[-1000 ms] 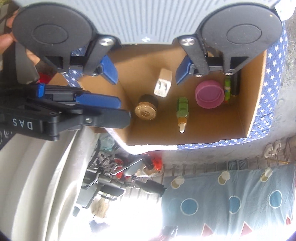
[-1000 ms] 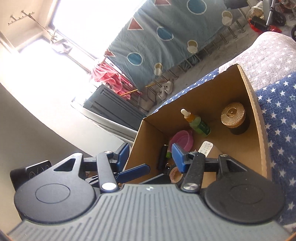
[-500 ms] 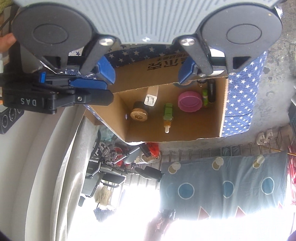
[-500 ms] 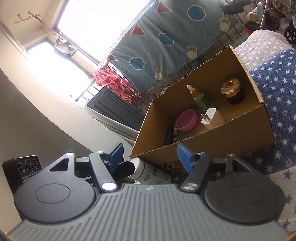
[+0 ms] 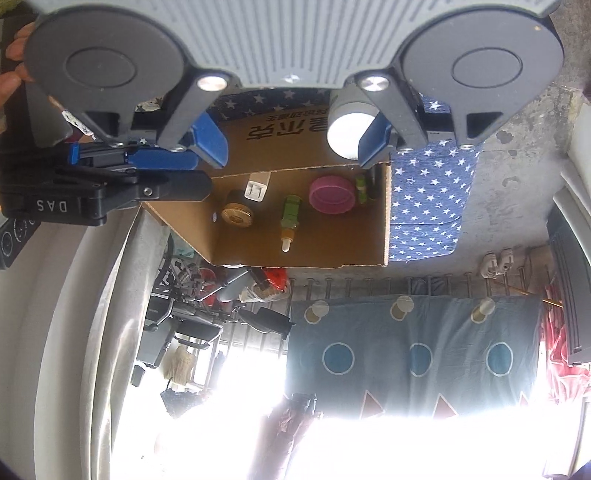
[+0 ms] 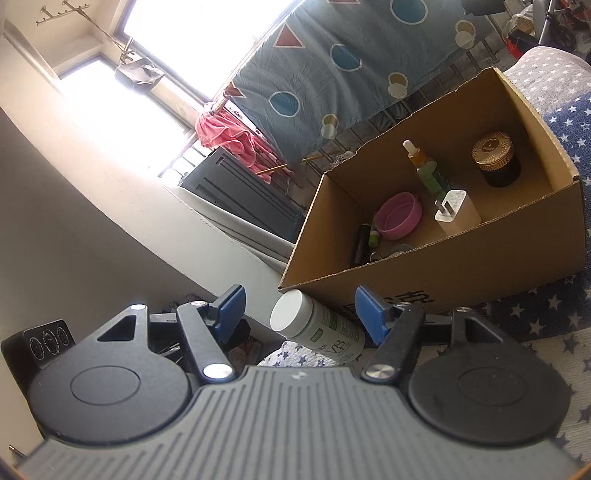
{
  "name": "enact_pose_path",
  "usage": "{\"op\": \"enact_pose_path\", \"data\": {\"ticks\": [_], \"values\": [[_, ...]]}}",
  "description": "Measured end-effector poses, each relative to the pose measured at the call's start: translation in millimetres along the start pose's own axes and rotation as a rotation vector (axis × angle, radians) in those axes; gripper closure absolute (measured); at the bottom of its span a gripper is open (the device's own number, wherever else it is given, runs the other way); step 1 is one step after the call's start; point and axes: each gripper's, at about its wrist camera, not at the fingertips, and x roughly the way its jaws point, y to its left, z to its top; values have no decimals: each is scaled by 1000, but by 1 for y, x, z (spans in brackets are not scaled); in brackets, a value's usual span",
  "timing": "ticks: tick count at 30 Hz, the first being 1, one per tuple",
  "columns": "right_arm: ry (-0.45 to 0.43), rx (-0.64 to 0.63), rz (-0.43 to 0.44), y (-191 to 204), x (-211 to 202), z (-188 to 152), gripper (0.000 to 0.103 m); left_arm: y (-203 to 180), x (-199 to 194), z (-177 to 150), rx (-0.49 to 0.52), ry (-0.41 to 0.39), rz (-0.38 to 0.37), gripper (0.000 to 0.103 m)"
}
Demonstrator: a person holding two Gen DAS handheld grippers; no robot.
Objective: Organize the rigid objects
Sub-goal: 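Move the right gripper to the white pill bottle and grasp it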
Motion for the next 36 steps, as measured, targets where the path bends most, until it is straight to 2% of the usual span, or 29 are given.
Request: {"op": "enact_pose_path", "data": {"ticks": [7, 18, 26, 36], "values": [[34, -1, -6, 4, 14, 1, 36, 10, 1, -8, 4, -9, 31, 22], [76, -3, -9, 10, 35, 2, 34, 20, 9, -13, 4, 1, 38, 19], [112, -5, -29, 14, 49, 3, 33, 28, 19, -21, -18, 27, 19, 15], [118, 5, -46, 6, 58, 8, 31, 30, 32, -26, -13, 55, 37, 14]]}}
